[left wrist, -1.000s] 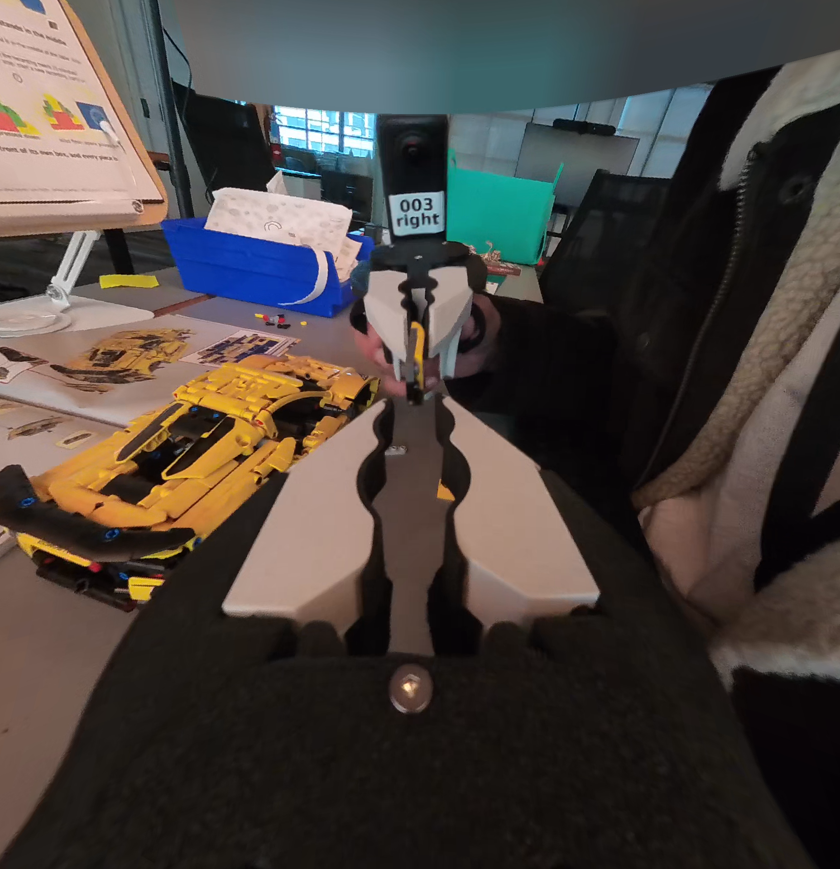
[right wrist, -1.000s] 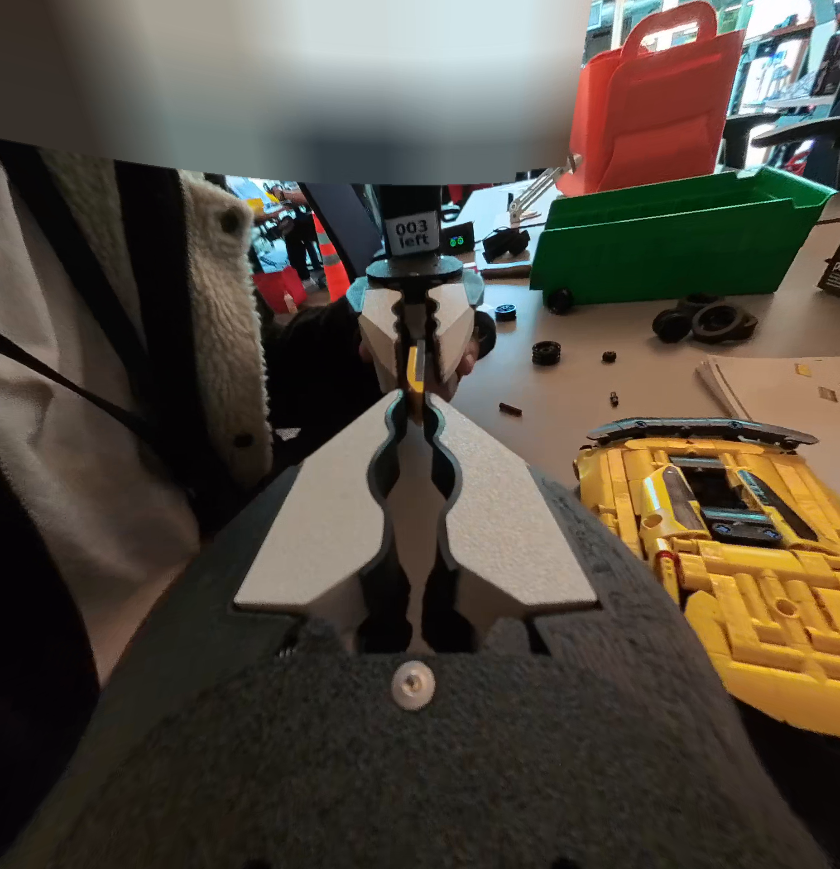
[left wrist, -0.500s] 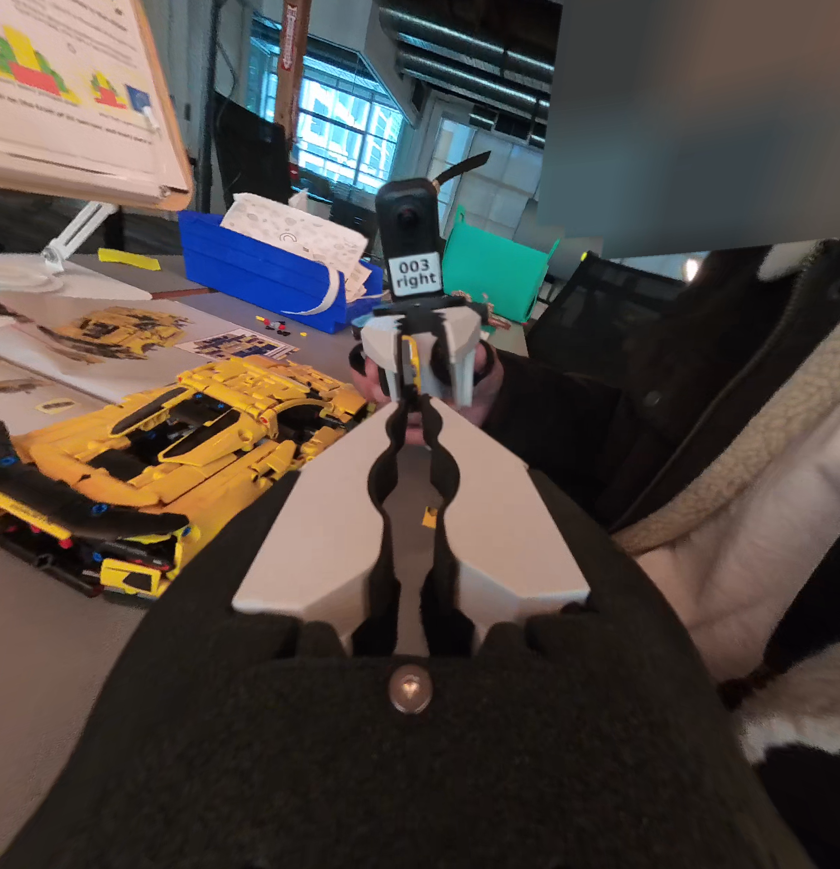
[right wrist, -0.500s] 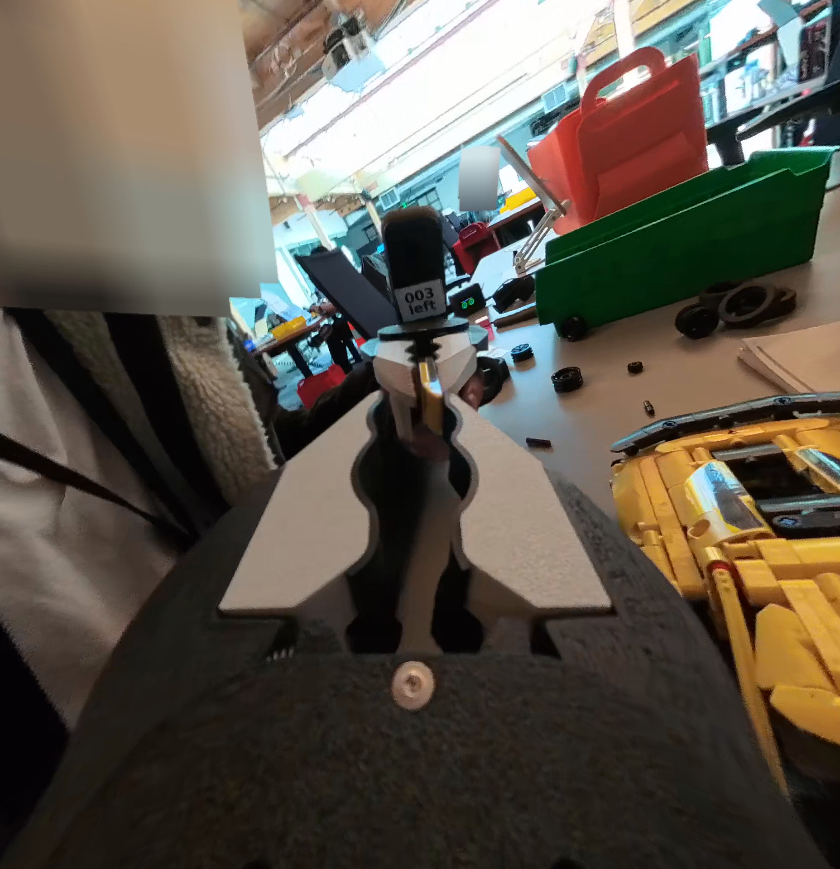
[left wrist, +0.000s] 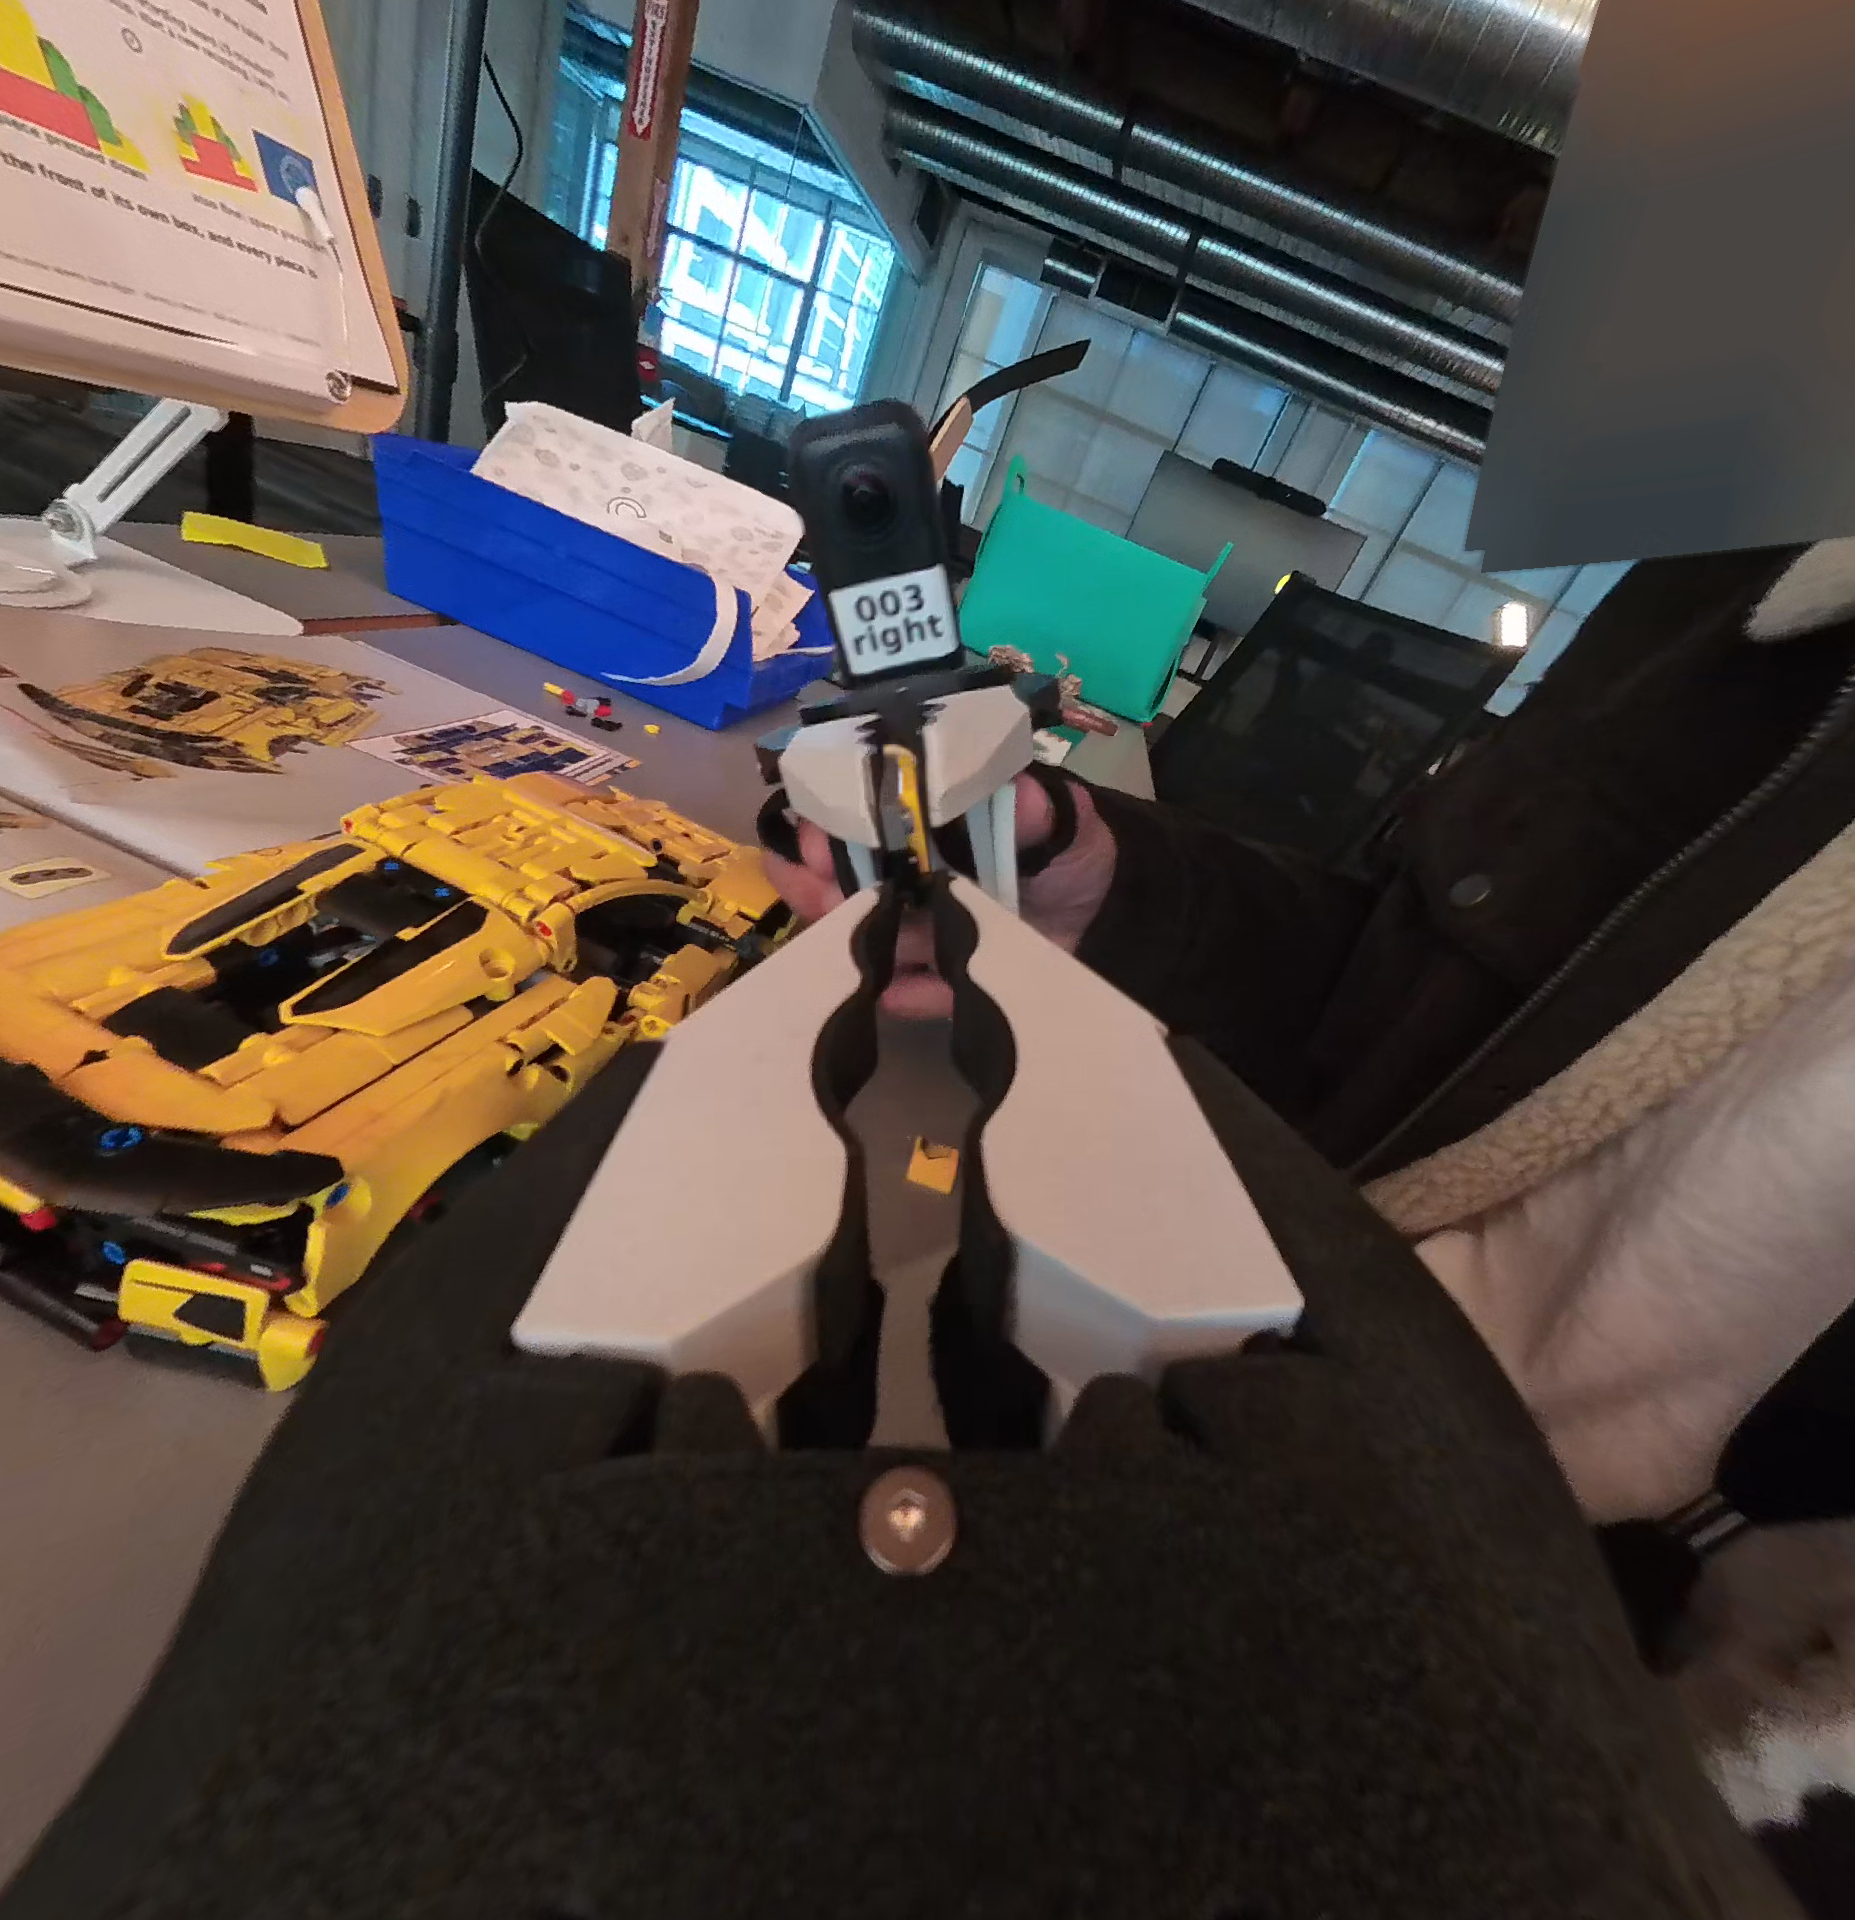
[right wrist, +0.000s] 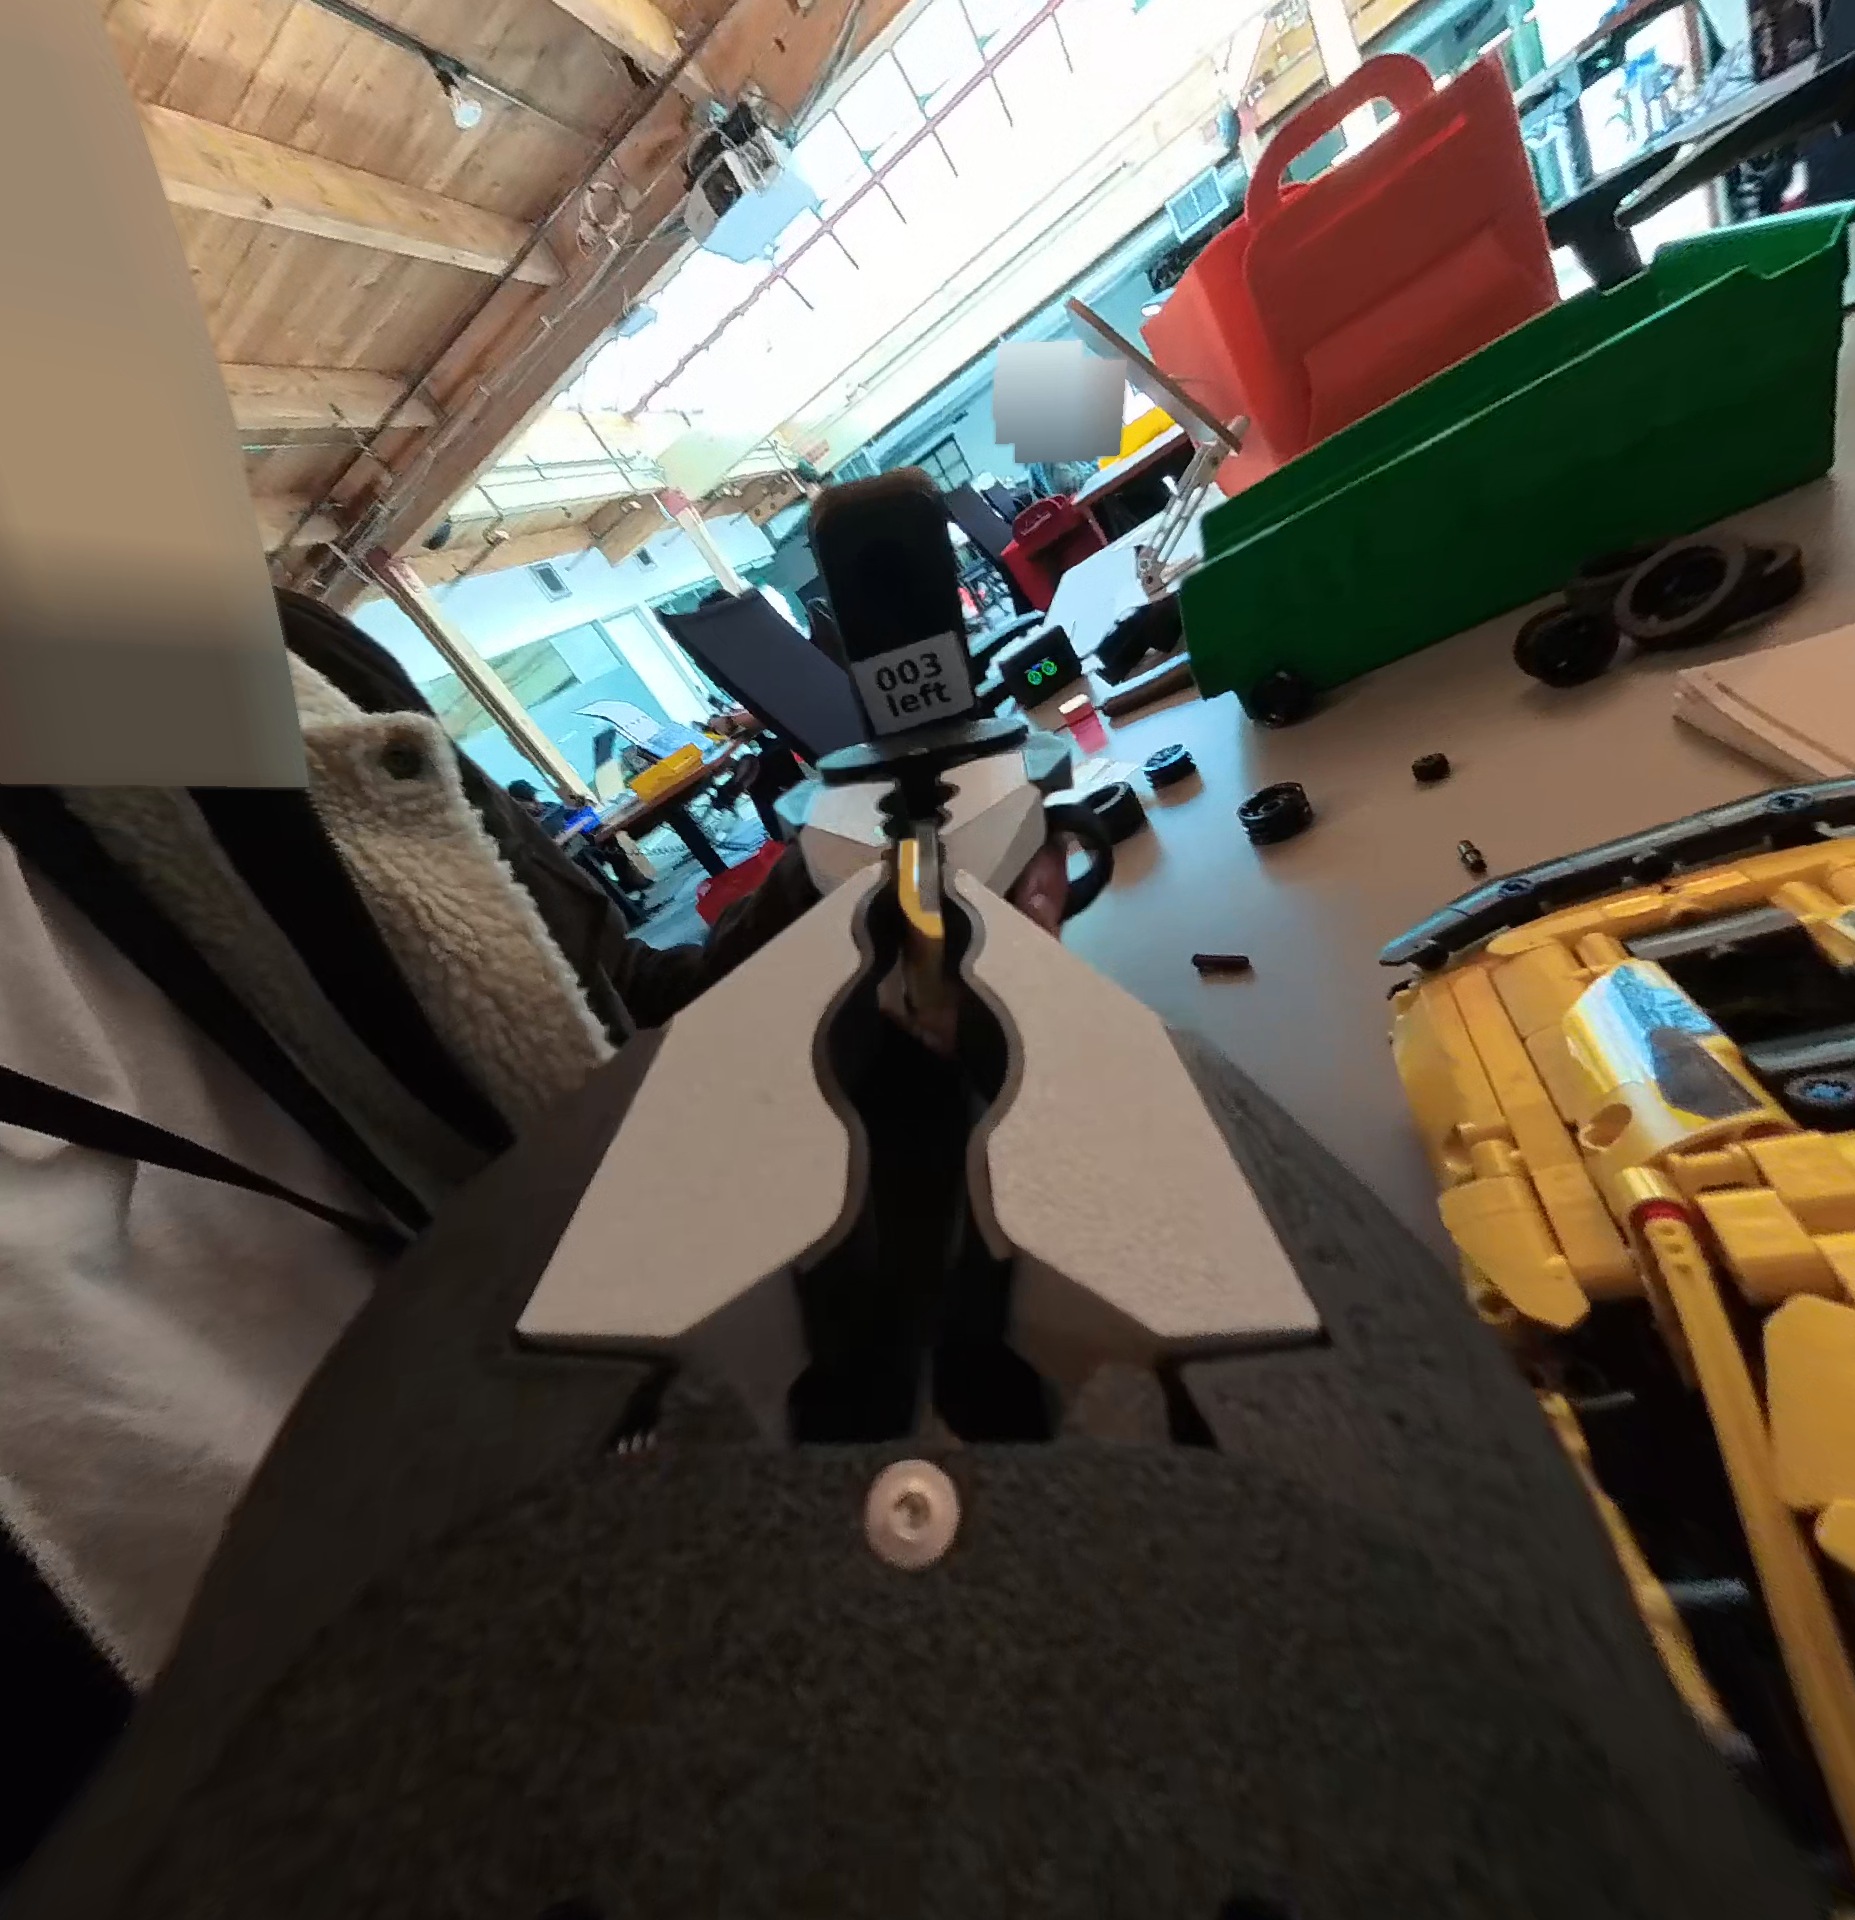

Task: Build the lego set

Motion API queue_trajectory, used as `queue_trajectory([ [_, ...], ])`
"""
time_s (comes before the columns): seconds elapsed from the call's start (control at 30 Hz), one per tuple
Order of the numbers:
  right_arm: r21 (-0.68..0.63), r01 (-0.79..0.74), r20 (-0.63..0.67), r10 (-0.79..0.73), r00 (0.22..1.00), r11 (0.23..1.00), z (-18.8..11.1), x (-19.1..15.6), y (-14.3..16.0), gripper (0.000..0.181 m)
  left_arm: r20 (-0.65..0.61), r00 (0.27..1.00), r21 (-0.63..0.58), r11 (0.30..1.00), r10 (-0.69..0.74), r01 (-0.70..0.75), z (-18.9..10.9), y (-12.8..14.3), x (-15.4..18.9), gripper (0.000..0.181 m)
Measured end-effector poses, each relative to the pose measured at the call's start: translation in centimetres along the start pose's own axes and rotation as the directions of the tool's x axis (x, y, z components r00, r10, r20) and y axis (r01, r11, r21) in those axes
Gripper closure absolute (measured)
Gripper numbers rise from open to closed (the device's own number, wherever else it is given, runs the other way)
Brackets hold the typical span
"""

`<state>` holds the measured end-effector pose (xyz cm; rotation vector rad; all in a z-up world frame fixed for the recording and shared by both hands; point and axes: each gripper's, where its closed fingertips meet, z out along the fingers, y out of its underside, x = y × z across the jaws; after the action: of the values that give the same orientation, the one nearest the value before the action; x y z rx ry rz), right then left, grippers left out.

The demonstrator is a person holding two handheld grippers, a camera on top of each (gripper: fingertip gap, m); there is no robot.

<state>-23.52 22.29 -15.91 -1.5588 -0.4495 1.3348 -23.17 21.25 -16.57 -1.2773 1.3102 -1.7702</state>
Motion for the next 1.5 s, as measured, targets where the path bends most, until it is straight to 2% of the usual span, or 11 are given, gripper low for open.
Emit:
queue_trajectory([
  [0.07, -0.009, 0.019, -0.042, -0.019, 0.999, 1.000, -1.0, 0.0, 0.0, 0.174, 0.016, 0.999, -0.041, 0.998, 0.042, -0.042, 0.4, 0.7, 0.0, 0.174],
  [0.13, 0.006, 0.012, -0.109, -0.012, 0.994, 1.000, -3.3, 0.1, -0.3, 0.175, -0.016, 0.997, -0.176, 0.981, 0.080, -0.081, 1.1, 3.3, 0.4, 0.158],
  [0.23, -0.054, -0.029, -0.264, 0.014, 0.964, 0.998, -7.1, 0.7, 1.9, 0.175, -0.055, 0.986, -0.441, 0.882, 0.158, -0.166, 2.6, 8.4, 0.4, 0.156],
  [0.33, -0.021, -0.005, -0.370, -0.003, 0.929, 1.000, -10.7, 0.6, 3.3, 0.175, -0.114, 0.977, -0.588, 0.780, 0.183, -0.214, 4.1, 11.6, 0.7, 0.153],
  [0.47, 0.106, -0.009, -0.378, 0.049, 0.925, 0.994, -13.6, -0.3, 2.6, 0.175, -0.150, 0.962, -0.659, 0.702, 0.228, -0.270, 5.6, 13.7, 0.6, 0.149],
  [0.63, 0.135, -0.028, -0.338, 0.073, 0.938, 0.990, -13.7, -0.6, 2.4, 0.175, -0.169, 0.958, -0.689, 0.668, 0.231, -0.283, 6.3, 14.6, 0.8, 0.156],
  [0.83, 0.126, -0.066, -0.366, 0.108, 0.924, 0.990, -13.8, 0.2, 3.0, 0.176, -0.167, 0.917, -0.685, 0.627, 0.362, -0.372, 6.6, 14.5, -0.1, 0.165],
  [1.0, 0.010, -0.267, -0.407, 0.247, 0.879, 0.964, -11.8, 1.7, 6.5, 0.175, -0.142, 0.688, -0.538, 0.528, 0.712, -0.657, 6.9, 9.0, -0.5, 0.166],
  [1.1, 0.018, -0.328, -0.359, 0.313, 0.880, 0.944, -9.7, 1.4, 6.8, 0.175, -0.135, 0.698, -0.531, 0.544, 0.703, -0.650, 6.7, 8.2, -0.4, 0.166],
  [1.27, 0.013, -0.343, -0.370, 0.323, 0.871, 0.939, -9.3, 1.8, 7.1, 0.175, -0.136, 0.720, -0.530, 0.564, 0.681, -0.634, 6.6, 7.9, -0.2, 0.166],
  [1.5, 0.029, -0.378, -0.321, 0.367, 0.873, 0.925, -9.1, 1.5, 7.0, 0.175, -0.165, 0.666, -0.553, 0.491, 0.728, -0.673, 7.1, 7.9, -0.2, 0.166],
])
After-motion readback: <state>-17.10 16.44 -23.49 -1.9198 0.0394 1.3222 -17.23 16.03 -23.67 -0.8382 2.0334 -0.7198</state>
